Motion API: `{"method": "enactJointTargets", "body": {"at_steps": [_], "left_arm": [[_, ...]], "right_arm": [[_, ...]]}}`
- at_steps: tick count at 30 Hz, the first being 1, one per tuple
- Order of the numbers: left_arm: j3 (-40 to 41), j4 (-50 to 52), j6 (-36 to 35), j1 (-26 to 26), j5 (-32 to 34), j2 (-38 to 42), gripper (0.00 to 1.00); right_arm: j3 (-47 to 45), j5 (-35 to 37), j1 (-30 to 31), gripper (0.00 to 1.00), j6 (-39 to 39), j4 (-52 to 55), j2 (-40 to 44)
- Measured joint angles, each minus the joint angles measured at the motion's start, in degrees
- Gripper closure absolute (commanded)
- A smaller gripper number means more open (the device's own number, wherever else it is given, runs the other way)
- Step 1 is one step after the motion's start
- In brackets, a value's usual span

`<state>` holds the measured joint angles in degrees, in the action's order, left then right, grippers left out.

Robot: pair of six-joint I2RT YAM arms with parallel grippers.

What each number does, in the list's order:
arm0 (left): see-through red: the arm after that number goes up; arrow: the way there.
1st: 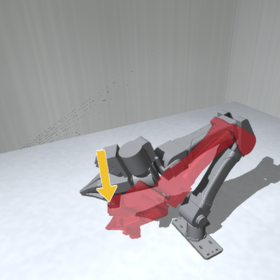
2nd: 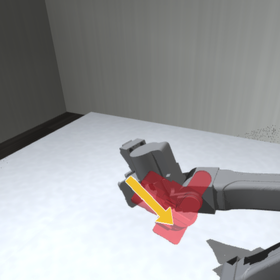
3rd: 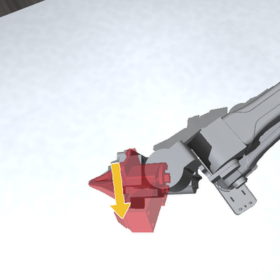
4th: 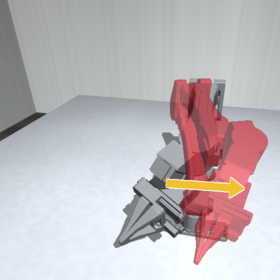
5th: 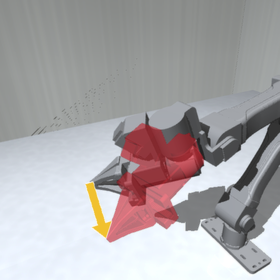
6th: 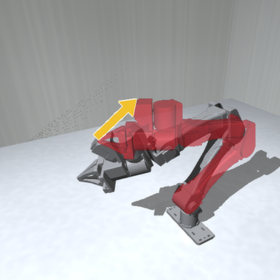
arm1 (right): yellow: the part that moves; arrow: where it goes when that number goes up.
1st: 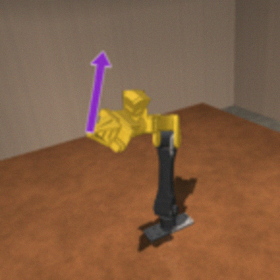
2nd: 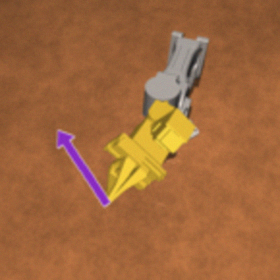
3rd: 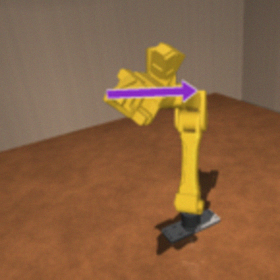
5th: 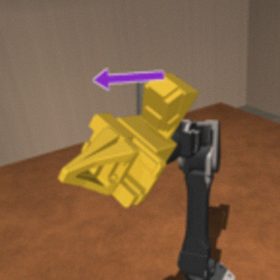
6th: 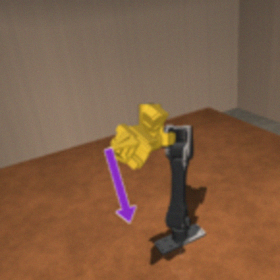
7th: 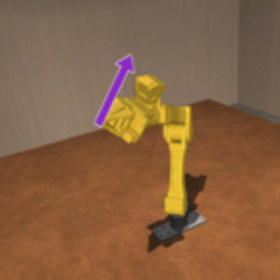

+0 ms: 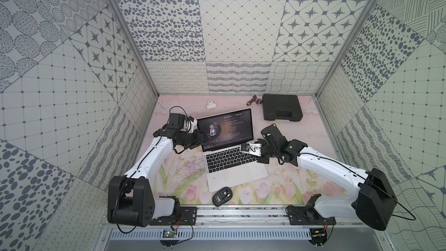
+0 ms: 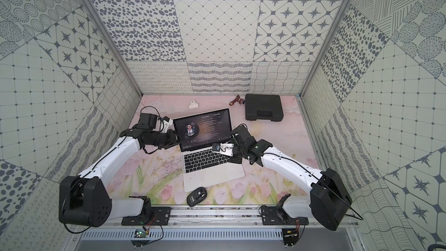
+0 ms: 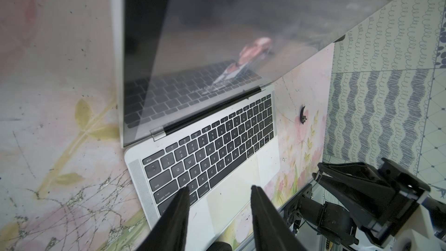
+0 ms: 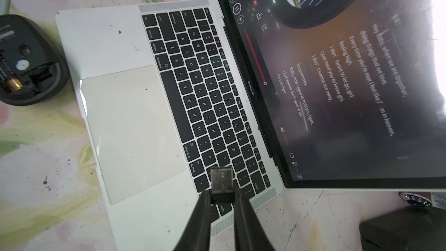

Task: Remove the wireless mouse receiver from the laptop
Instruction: Adjust the USB plug.

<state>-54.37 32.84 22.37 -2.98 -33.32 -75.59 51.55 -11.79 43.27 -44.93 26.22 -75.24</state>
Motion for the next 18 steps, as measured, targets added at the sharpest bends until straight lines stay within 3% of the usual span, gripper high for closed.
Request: {"method": "enactJointTargets", "body": {"at_steps": [4, 12, 18], "left_arm": [[3.54, -1.79, 2.27, -0.83, -3.45, 5.55, 0.45], [9.84, -4.24, 6.12, -6.91, -10.73, 13.7, 0.48], [19.21, -10.49, 11.93, -12.52, -13.57, 17.25, 0.48]], "right_arm": [[-0.04, 0.63, 3.3, 0.79, 0.02, -0.31, 0.0], [-0.04, 1.07, 6.29, 0.79, 0.94, -0.28, 1.97], [-1.07, 0.81, 7.63, 0.79, 2.38, -0.42, 3.98]]}}
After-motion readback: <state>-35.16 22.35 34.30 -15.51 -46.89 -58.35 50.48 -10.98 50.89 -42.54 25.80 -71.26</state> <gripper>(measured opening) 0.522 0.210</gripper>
